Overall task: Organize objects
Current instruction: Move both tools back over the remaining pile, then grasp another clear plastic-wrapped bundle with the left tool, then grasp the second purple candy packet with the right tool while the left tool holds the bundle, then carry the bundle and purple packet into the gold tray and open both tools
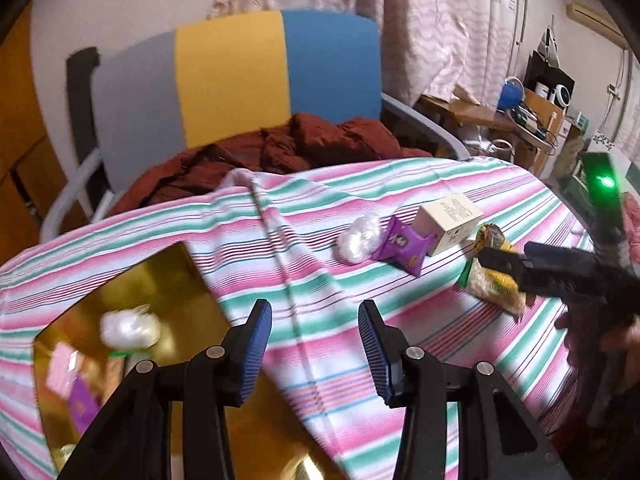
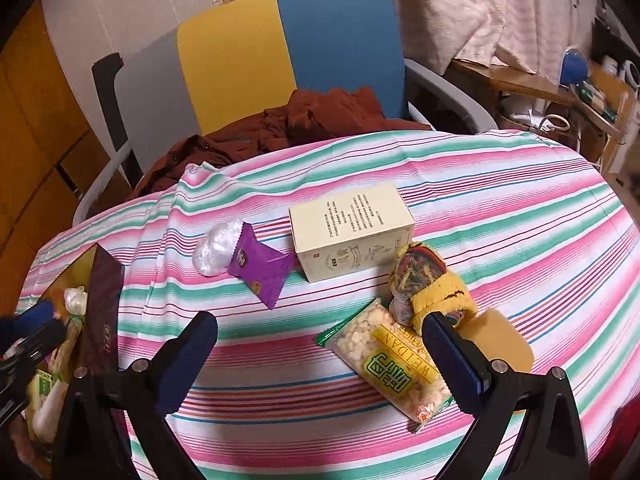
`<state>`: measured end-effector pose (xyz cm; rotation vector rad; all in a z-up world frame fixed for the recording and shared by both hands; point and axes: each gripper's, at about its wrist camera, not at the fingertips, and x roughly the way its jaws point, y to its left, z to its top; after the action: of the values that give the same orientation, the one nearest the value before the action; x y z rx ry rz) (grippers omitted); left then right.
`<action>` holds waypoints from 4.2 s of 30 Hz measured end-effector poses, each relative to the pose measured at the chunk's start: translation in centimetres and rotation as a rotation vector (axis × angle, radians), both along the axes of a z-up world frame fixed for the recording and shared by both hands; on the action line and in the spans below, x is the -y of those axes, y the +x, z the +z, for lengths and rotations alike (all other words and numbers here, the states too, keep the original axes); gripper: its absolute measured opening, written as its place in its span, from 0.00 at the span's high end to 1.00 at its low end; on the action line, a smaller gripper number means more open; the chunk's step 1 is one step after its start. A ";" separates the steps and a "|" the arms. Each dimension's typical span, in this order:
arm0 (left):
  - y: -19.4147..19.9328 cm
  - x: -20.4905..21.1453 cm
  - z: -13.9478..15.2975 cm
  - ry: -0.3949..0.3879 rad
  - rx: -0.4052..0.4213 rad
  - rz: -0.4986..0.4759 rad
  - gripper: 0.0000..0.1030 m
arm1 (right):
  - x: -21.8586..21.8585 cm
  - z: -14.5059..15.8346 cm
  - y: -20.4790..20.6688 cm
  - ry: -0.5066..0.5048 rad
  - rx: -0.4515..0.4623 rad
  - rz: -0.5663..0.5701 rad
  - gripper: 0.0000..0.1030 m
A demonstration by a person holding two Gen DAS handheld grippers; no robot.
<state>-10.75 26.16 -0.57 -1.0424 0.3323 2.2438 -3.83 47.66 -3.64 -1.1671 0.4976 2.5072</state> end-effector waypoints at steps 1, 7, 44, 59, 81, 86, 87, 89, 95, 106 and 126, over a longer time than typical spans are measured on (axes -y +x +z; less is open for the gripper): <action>-0.6 -0.7 -0.2 -0.001 0.016 -0.003 0.56 | 0.1 0.1 0.0 -0.005 -0.004 0.008 0.00; -4.2 -4.7 -2.4 -0.008 0.128 -0.002 0.56 | 1.0 0.4 -0.2 0.019 -0.011 0.058 0.00; -3.7 -12.4 -9.2 -0.106 0.249 -0.206 0.63 | -1.1 0.2 -0.1 -0.023 -0.002 0.017 0.00; 5.3 -7.1 -8.8 -0.086 0.199 -0.162 0.63 | -2.4 -0.9 -0.3 -0.069 0.012 -0.004 0.00; 8.9 -4.1 -9.6 0.029 0.062 -0.168 0.62 | 2.1 -5.3 -5.0 0.015 0.157 0.171 0.41; 9.0 -3.9 -9.9 0.039 0.064 -0.170 0.62 | 2.4 -4.6 -4.7 0.025 0.142 0.194 0.49; 8.8 -3.9 -10.0 0.040 0.065 -0.170 0.62 | 2.5 -4.2 -4.5 0.020 0.123 0.204 0.49; 8.6 -4.0 -10.1 0.038 0.062 -0.173 0.62 | 2.8 -3.6 -4.3 0.024 0.097 0.219 0.49; 9.5 -4.1 -9.8 0.020 0.041 -0.173 0.63 | 3.6 -2.1 -3.6 0.019 0.043 0.254 0.50; 9.2 -4.1 -9.9 0.007 0.020 -0.174 0.63 | 3.1 -0.8 -3.5 0.015 -0.008 0.231 0.50; 12.5 -1.0 -3.1 0.087 -0.038 -0.178 0.64 | 4.9 -1.1 -2.9 0.051 -0.001 0.302 0.49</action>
<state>1.70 27.16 -3.69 -0.8905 0.3272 2.1016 -6.77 42.75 -4.74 -1.3059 0.2722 2.7540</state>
